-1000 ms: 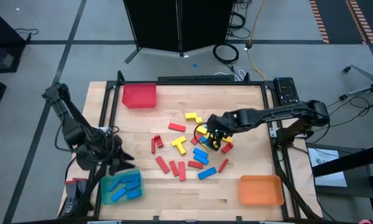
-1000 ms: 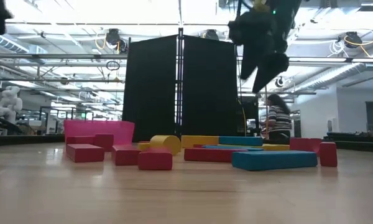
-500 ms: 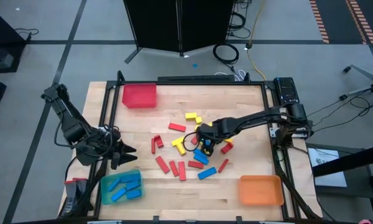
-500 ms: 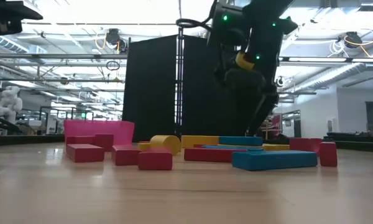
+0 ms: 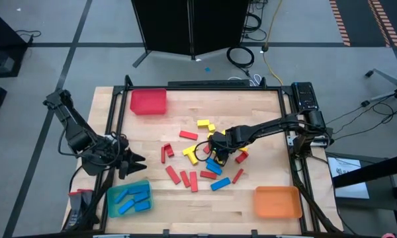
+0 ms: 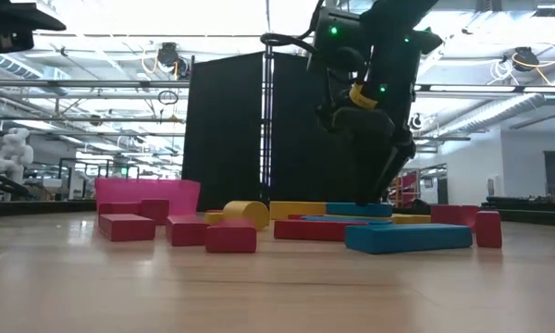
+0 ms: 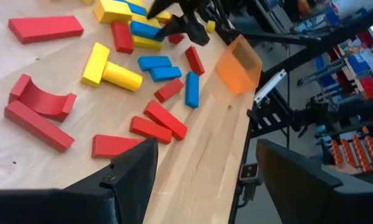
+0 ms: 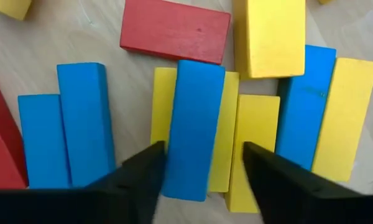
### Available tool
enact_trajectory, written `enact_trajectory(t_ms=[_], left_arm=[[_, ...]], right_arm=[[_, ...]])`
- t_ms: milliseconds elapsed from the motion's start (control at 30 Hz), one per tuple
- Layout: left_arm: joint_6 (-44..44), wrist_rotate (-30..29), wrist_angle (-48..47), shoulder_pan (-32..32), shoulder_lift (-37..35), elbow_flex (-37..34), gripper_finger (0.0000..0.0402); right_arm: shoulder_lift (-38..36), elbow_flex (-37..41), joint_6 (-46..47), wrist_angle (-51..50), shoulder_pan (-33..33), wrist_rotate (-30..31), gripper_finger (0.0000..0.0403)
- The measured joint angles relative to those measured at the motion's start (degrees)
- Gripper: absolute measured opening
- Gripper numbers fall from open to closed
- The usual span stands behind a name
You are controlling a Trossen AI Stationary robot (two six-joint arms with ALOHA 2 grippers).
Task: Sort blocks
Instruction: Put the blue block into the green bin
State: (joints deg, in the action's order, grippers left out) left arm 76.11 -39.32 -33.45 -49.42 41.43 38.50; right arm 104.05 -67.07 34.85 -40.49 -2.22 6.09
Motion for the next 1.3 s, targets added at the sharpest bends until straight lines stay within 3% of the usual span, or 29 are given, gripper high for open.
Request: enact_trajectory(t_ms=[267, 500, 933, 1033, 1167, 1300], left_arm=[[-0.58, -0.16, 0.00, 2.86, 0.02, 0.00, 0.0276], [-3.22, -0.49, 0.11, 4.93, 0.00, 0.00, 0.0276], [-6.10, -1.43, 0.07, 7.06, 0.01, 0.00, 0.0276], [-7.72, -1.71, 0.00, 7.05, 0.02, 0.00, 0.0276], [-9.65, -1.80, -0.03, 7.05, 0.02, 0.00, 0.0276], [-10.98, -2.10, -0.02, 7.05, 0.02, 0.00, 0.0276]], right_arm=[[-0.13, -0.11, -0.70, 0.14, -0.02, -0.07, 0.0025], [-0.37, -0.09, -0.57, 0.11, 0.02, -0.70, 0.0002], [-4.45, 0.04, -1.30, -0.12, 0.02, -1.99, 0.0000], [-5.68, 0.04, -5.53, -0.09, 0.35, -6.75, 0.0011], [-6.25, 0.02, -8.17, 0.00, 0.90, -11.11, 0.0064], [-6.24, 0.02, -10.02, 0.00, 1.05, -13.91, 0.0158]])
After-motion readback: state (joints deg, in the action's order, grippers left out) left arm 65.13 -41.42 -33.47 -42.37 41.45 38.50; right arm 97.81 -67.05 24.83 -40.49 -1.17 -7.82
